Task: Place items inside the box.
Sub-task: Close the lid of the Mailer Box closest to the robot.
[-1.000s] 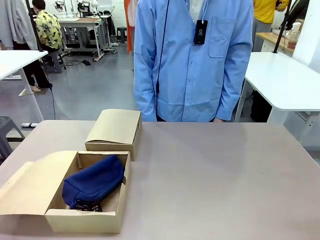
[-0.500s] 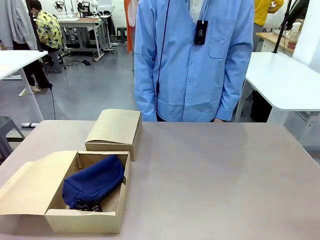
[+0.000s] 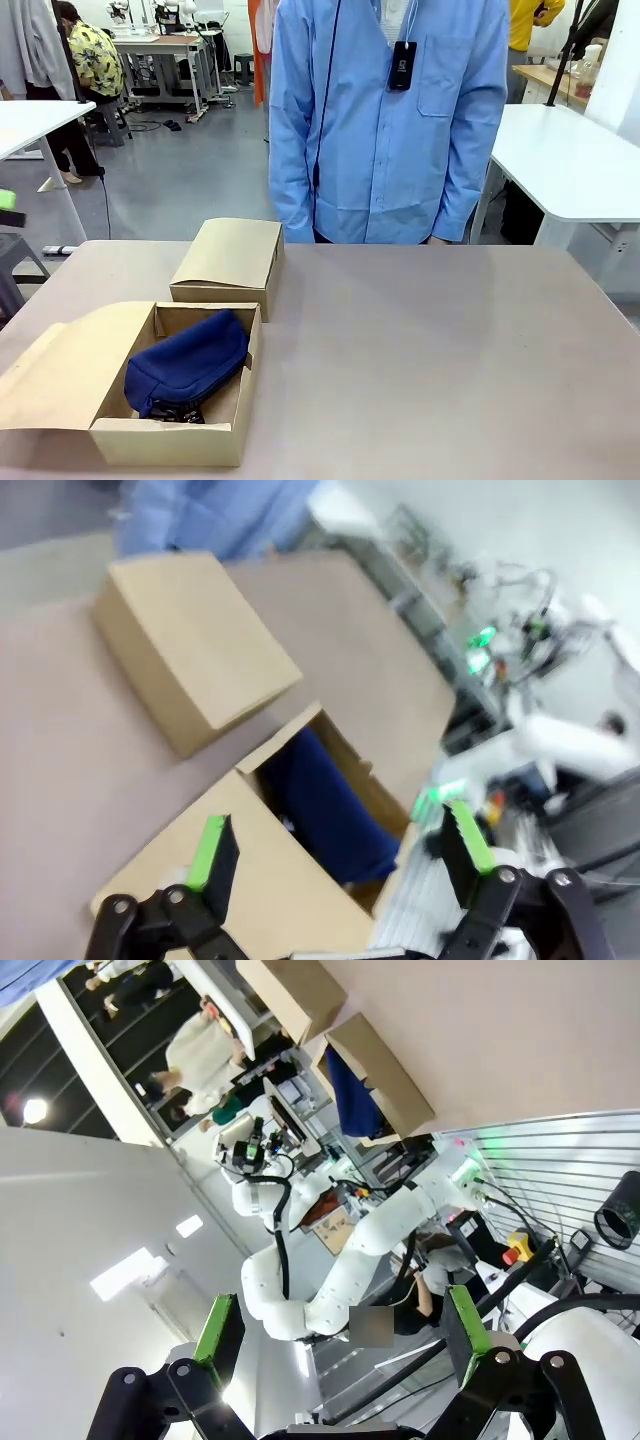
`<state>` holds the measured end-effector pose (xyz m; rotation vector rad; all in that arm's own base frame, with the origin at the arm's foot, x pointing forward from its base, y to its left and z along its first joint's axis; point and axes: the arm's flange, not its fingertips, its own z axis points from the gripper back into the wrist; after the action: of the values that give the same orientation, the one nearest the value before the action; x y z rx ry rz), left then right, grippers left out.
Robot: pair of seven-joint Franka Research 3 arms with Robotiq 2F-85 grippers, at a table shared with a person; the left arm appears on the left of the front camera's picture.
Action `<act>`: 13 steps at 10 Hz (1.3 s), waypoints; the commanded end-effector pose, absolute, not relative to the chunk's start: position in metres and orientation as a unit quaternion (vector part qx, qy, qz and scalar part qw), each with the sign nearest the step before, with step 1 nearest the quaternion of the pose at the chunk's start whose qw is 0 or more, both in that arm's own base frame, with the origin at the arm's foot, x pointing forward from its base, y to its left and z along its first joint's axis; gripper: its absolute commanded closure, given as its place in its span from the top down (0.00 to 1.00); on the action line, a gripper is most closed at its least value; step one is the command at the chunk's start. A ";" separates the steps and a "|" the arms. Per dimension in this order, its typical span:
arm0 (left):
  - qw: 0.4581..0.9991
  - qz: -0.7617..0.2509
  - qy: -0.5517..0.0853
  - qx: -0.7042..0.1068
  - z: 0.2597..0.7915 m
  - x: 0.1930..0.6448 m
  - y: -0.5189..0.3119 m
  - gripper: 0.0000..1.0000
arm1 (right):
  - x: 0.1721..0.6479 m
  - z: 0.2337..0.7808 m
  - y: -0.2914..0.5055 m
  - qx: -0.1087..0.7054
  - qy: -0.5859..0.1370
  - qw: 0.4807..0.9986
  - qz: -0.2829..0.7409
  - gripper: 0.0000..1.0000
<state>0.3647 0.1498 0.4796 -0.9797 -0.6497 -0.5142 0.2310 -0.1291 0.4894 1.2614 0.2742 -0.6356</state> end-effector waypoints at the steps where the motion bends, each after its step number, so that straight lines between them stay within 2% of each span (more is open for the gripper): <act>1: 0.720 -0.405 -0.402 -0.395 0.453 0.363 0.164 1.00 | 0.231 0.494 -0.129 0.585 0.126 0.747 -0.291 1.00; 2: 0.720 -0.386 -0.435 -0.379 0.433 0.374 0.174 1.00 | 0.231 0.494 -0.129 0.585 0.126 0.747 -0.291 1.00; 3: 0.784 -0.315 -0.320 -0.429 0.472 0.367 0.142 1.00 | 0.231 0.494 -0.129 0.585 0.126 0.747 -0.291 1.00; 7: 0.777 -0.335 -0.332 -0.416 0.460 0.370 0.147 1.00 | 0.231 0.494 -0.129 0.585 0.126 0.747 -0.291 1.00; 8: 0.736 -0.409 -0.304 -0.445 0.450 0.376 0.145 1.00 | 0.231 0.494 -0.129 0.585 0.126 0.747 -0.291 1.00; 9: 0.652 -0.471 -0.358 -0.474 0.437 0.382 0.161 1.00 | 0.231 0.494 -0.129 0.585 0.126 0.747 -0.291 1.00; 10: 0.645 -0.486 -0.418 -0.417 0.424 0.382 0.186 1.00 | 0.231 0.494 -0.129 0.585 0.126 0.747 -0.291 1.00; 11: 0.633 -0.475 -0.451 -0.412 0.413 0.376 0.212 1.00 | 0.231 0.494 -0.129 0.585 0.126 0.747 -0.291 1.00; 12: 0.631 -0.464 -0.478 -0.398 0.403 0.367 0.231 1.00 | 0.231 0.494 -0.129 0.585 0.126 0.747 -0.291 1.00; 13: 0.646 -0.461 -0.478 -0.375 0.385 0.359 0.242 1.00 | 0.231 0.494 -0.129 0.585 0.126 0.747 -0.291 1.00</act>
<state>0.3557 0.2336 0.3943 -0.8526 -1.0548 -1.0567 0.2312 -0.1289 0.4892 1.2617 0.2759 -0.6360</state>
